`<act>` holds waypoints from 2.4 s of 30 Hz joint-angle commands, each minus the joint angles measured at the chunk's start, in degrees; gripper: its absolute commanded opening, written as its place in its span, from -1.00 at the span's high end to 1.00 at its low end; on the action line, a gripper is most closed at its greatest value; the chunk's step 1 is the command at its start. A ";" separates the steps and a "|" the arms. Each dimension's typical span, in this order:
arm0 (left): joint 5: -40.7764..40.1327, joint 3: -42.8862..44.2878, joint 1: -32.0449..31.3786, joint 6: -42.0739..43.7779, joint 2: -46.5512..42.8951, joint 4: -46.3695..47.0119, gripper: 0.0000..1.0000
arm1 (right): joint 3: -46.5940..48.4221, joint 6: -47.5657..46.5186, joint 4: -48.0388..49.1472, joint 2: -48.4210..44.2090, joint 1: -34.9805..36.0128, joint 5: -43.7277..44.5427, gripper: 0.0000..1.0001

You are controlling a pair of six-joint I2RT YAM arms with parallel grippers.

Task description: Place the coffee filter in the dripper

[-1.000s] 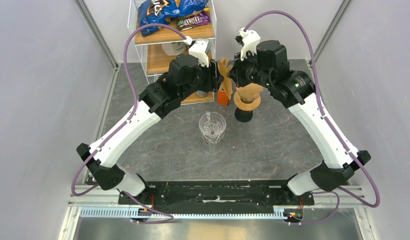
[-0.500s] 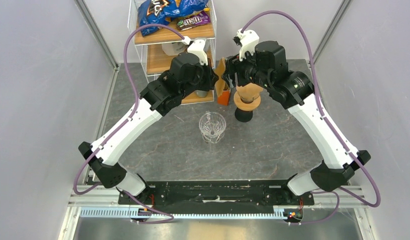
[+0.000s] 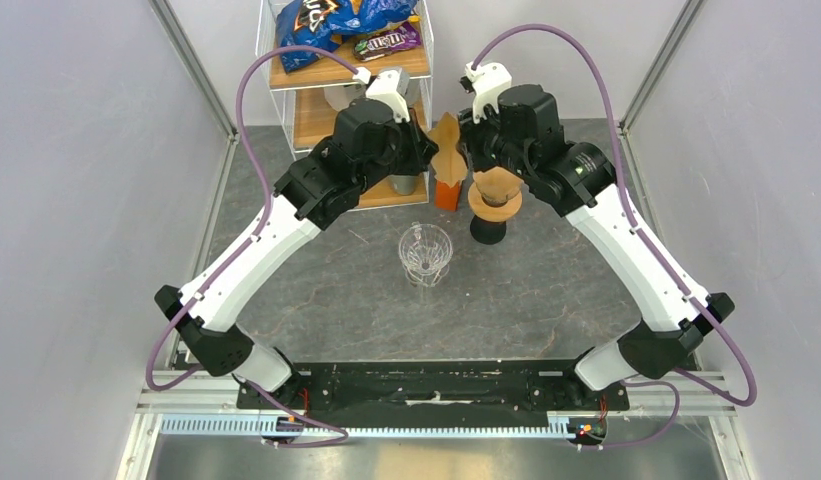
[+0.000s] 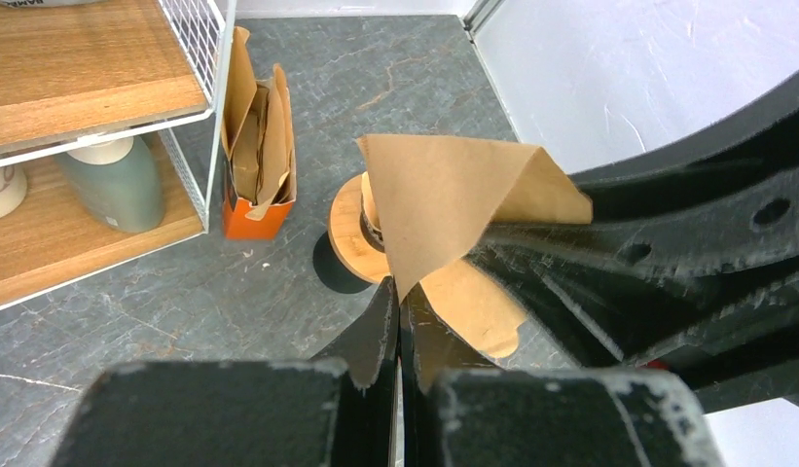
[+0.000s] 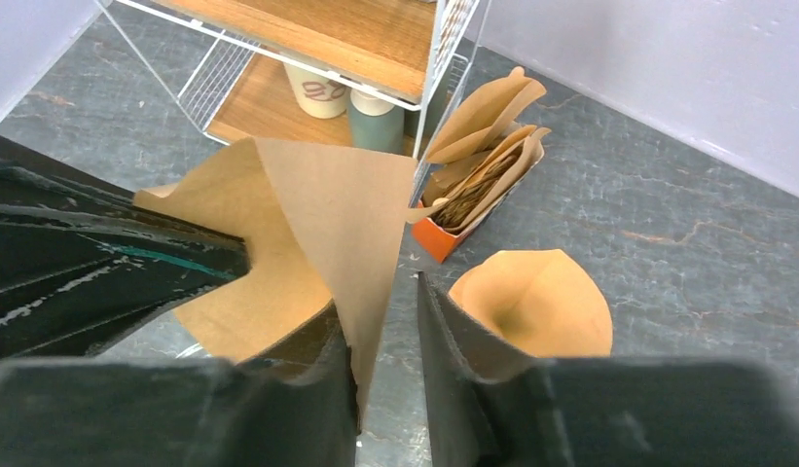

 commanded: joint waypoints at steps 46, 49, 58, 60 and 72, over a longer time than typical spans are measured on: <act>37.06 -19.64 6.13 80.95 -20.38 3.90 -0.45 | 0.69 17.56 -3.75 -0.16 -8.47 -58.11 1.00; 35.42 -19.89 5.16 82.69 -20.34 2.68 -0.45 | 0.75 18.59 -3.56 0.10 -8.59 -57.95 1.00; 35.64 -20.11 4.38 82.73 -21.18 -0.06 -0.80 | 0.25 18.77 -3.56 -0.04 -8.63 -57.71 1.00; 35.44 -19.94 3.85 82.83 -20.95 -0.04 -0.76 | 0.23 18.95 -3.39 0.03 -8.66 -58.14 1.00; 32.48 -19.71 2.87 79.62 -21.45 1.73 0.08 | -2.36 18.60 -4.44 -1.01 -8.63 -56.66 1.00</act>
